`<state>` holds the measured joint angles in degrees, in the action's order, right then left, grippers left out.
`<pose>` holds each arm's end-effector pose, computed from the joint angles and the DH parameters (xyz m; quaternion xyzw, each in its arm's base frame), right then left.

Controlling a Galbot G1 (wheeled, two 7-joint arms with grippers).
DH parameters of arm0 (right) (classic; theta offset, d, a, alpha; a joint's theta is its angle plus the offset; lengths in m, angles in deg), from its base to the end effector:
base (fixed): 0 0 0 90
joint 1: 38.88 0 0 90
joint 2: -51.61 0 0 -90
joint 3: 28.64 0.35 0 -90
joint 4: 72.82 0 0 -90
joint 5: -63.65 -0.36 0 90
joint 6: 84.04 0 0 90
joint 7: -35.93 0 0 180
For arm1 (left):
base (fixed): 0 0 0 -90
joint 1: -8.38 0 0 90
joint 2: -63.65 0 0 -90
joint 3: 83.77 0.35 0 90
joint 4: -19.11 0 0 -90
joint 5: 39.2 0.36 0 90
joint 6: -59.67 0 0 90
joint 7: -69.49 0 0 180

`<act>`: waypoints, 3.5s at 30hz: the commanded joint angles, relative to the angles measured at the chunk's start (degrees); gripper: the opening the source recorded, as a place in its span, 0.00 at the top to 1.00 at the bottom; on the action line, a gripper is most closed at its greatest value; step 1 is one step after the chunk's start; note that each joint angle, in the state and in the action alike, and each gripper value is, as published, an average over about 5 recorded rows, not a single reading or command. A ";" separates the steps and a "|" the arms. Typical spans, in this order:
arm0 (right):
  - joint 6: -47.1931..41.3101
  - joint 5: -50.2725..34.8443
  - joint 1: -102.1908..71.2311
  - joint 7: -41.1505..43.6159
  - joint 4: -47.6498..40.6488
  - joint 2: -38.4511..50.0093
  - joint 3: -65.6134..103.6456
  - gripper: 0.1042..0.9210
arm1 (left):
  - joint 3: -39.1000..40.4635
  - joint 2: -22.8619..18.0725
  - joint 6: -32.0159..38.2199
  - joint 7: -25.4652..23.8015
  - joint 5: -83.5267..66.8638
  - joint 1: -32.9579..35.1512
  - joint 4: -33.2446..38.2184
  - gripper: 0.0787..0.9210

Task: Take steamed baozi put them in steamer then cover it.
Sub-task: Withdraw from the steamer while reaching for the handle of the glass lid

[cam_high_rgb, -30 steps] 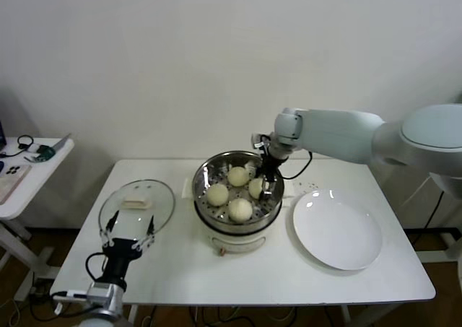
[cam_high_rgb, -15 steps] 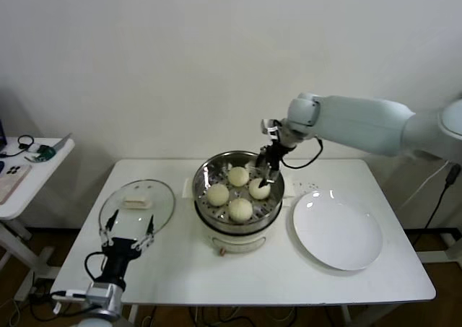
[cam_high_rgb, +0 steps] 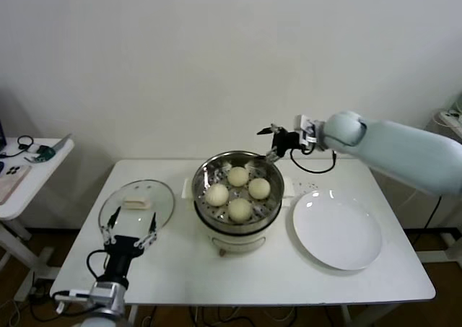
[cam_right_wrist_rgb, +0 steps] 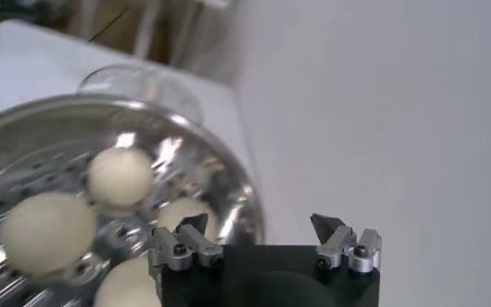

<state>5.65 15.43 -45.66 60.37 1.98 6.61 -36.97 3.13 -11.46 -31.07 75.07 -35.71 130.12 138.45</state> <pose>0.5475 -0.0712 -0.1158 0.4644 -0.8078 0.3494 0.0984 0.1805 0.0610 -0.3038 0.0059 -0.9876 -0.1565 0.0147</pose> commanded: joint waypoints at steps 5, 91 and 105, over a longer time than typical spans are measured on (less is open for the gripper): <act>4.90 8.68 -44.74 -21.07 11.74 13.64 49.81 0.12 | -0.66 0.10 -1.85 0.05 2.43 -0.43 3.06 0.12; -0.49 31.83 -103.00 -18.42 27.38 -19.10 104.16 0.12 | 7.16 4.21 -4.11 3.94 69.32 -40.55 -56.24 0.12; 0.19 32.87 -102.01 -17.93 26.17 -20.12 103.84 0.12 | 6.97 5.09 -3.48 3.71 69.44 -39.21 -54.95 0.30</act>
<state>5.69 47.87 -147.95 42.45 28.34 -13.25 66.91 10.06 -6.49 -34.69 78.75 33.69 91.10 83.76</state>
